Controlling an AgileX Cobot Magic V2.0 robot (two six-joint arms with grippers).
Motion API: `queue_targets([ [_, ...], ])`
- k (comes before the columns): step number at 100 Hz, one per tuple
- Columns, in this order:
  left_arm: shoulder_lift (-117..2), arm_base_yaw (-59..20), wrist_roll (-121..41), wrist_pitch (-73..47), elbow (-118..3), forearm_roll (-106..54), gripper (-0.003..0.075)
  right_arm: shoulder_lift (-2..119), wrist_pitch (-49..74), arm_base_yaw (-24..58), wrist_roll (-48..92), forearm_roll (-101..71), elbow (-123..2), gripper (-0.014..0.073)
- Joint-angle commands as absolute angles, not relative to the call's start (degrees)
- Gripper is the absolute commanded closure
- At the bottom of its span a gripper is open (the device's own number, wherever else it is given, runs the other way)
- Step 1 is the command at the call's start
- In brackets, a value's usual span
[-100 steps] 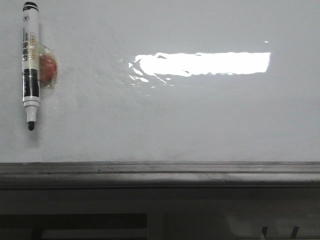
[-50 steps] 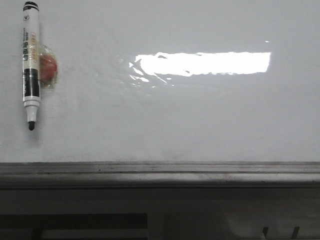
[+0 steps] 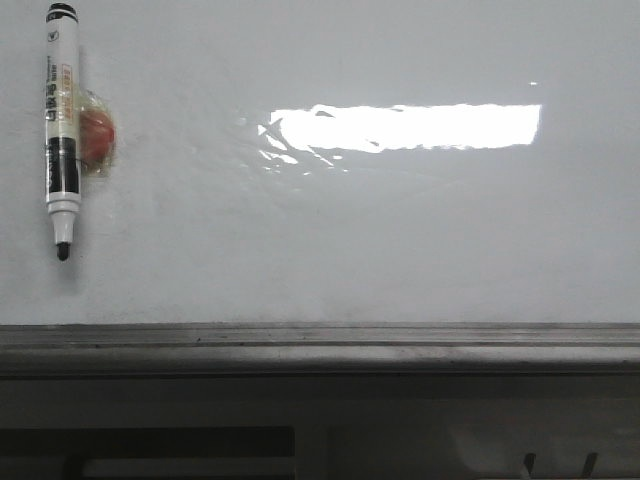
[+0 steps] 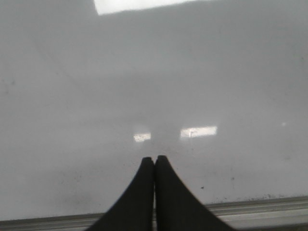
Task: Write number 6 on whiteboard
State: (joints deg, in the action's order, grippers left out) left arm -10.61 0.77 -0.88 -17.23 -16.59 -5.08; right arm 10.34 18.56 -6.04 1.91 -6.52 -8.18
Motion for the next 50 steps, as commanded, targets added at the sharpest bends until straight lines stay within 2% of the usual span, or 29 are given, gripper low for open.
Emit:
queue_targets([
  [1, -13.2, 0.4, -3.9, -13.3, -19.2, -5.1, 0.0690, 13.9, 16.0, -5.9, 2.3, -7.0, -12.8, 0.0657],
  [11, -14.3, 0.4, -3.9, -12.1, -19.0, -5.6, 0.0517, 15.4, 15.6, -5.9, 2.3, -7.0, -14.1, 0.0657],
  [12, -14.2, 0.4, -3.9, -11.7, -18.9, -5.8, 0.0472, 15.5, 15.4, -5.9, 2.3, -7.0, -14.1, 0.0657],
  [19, -14.6, 0.4, -3.9, -9.5, -18.7, -6.4, 0.0355, 15.8, 15.2, -5.9, 2.3, -7.0, -13.9, 0.0657],
  [22, -14.7, 0.4, -3.7, -8.5, -18.6, -7.1, 0.0331, 15.8, 15.2, -5.9, 2.3, -6.8, -13.9, 0.0657],
  [50, -15.0, -2.0, -3.7, 0.0, -18.4, -9.3, 0.0321, 15.8, 11.7, -5.8, 2.3, -6.7, -13.8, 0.0657],
])
